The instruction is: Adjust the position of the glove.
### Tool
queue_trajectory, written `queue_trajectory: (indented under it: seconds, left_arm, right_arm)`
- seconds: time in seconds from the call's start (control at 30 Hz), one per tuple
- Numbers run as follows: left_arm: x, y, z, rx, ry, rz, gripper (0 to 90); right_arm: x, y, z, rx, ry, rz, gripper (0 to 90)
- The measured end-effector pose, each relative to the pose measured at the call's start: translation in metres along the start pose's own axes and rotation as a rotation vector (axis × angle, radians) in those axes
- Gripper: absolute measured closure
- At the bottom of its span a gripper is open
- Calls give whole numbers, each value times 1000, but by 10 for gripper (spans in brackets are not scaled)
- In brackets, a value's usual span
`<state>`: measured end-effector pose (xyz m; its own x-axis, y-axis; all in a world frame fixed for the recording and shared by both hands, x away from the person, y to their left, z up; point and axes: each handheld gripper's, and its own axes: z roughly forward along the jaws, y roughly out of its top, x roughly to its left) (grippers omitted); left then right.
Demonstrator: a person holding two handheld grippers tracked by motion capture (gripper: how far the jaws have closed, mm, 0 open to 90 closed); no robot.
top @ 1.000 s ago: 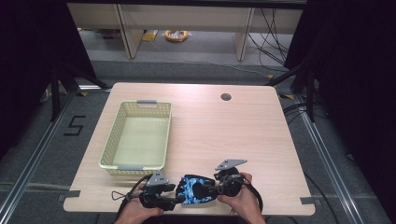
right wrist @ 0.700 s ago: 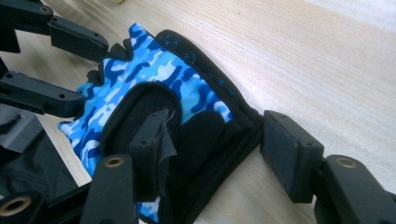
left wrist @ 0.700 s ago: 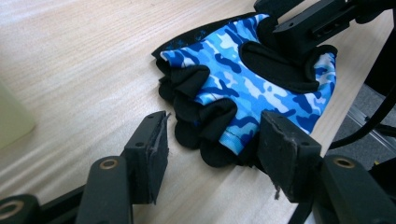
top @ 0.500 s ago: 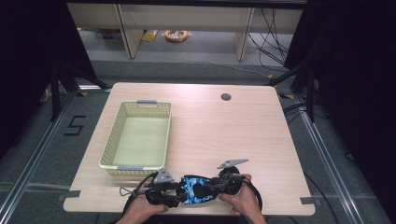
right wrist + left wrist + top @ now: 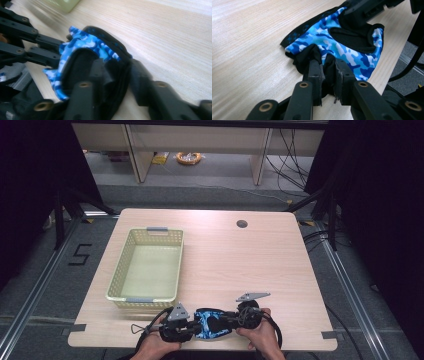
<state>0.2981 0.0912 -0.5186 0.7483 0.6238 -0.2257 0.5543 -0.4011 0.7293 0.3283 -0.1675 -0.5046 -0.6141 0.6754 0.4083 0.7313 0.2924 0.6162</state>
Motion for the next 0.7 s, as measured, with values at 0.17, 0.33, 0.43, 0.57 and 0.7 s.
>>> queue_trajectory:
  seconds: [0.17,0.33,0.43,0.57,0.7]
  left_arm:
    - [1,0,-1,-25,-17,8,779]
    - [2,3,-6,-37,-14,25,781]
    - [2,6,-11,-47,-16,30,782]
    - [1,7,-15,-55,-14,28,781]
    - [-1,6,-18,-42,-3,46,781]
  right_arm:
    - [0,-2,-3,-35,27,-3,821]
    - [2,-1,-9,-64,50,-1,825]
    - [4,0,-11,-81,64,-1,826]
    - [9,2,-15,-93,86,19,826]
    - [12,2,-17,-90,97,36,826]
